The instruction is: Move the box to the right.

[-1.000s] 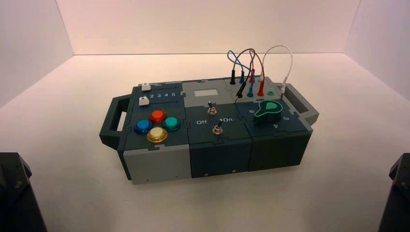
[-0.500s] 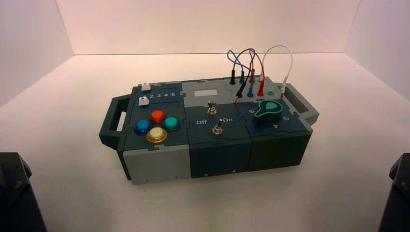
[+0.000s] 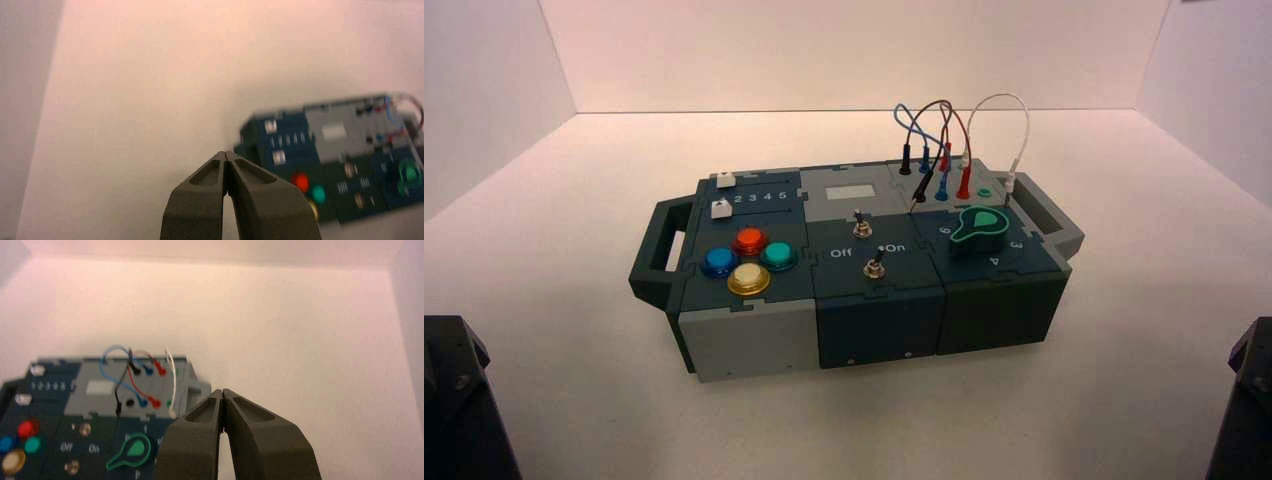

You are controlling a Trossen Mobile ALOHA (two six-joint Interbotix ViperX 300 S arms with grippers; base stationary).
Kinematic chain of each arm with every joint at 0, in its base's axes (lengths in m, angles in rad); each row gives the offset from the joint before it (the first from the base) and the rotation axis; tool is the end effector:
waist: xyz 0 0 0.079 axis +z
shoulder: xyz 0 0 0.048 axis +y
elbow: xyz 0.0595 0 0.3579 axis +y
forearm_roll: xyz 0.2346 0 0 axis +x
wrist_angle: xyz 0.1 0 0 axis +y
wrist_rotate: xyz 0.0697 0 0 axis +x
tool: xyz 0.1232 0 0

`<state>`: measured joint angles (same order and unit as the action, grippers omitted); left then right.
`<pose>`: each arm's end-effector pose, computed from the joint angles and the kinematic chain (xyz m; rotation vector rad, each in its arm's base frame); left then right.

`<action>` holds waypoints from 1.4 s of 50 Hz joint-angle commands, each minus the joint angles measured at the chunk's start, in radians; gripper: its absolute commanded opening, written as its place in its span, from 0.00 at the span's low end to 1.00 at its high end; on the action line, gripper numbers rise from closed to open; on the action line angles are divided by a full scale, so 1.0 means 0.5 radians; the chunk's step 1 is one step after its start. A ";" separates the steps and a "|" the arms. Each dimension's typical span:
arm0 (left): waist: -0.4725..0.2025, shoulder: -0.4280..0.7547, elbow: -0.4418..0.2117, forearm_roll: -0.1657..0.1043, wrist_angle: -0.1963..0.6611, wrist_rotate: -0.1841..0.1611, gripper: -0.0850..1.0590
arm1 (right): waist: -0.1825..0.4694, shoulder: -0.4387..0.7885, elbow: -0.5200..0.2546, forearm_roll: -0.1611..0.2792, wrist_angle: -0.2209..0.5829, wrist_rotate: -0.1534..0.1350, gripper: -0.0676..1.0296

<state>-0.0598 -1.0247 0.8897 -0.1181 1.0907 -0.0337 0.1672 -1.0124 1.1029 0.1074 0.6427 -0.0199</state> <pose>0.1663 -0.0301 0.2524 -0.1029 0.9598 -0.1096 0.1997 0.0463 0.2084 0.0253 0.7379 0.1968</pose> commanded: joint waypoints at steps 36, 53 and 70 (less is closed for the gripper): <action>-0.322 1.184 -0.153 -0.074 0.107 0.028 0.05 | 0.003 0.215 -0.206 -0.015 -0.067 -0.040 0.04; -0.411 1.672 -0.114 -0.074 -0.120 0.025 0.05 | 0.003 0.092 -0.175 -0.021 -0.156 -0.040 0.04; -0.534 2.105 -0.156 -0.077 -0.319 0.009 0.05 | 0.000 0.080 -0.169 -0.028 -0.172 -0.040 0.04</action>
<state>-0.3252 0.0077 0.8391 -0.1549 0.9465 -0.0276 0.1672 -0.9741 1.0324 0.0936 0.5676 -0.0383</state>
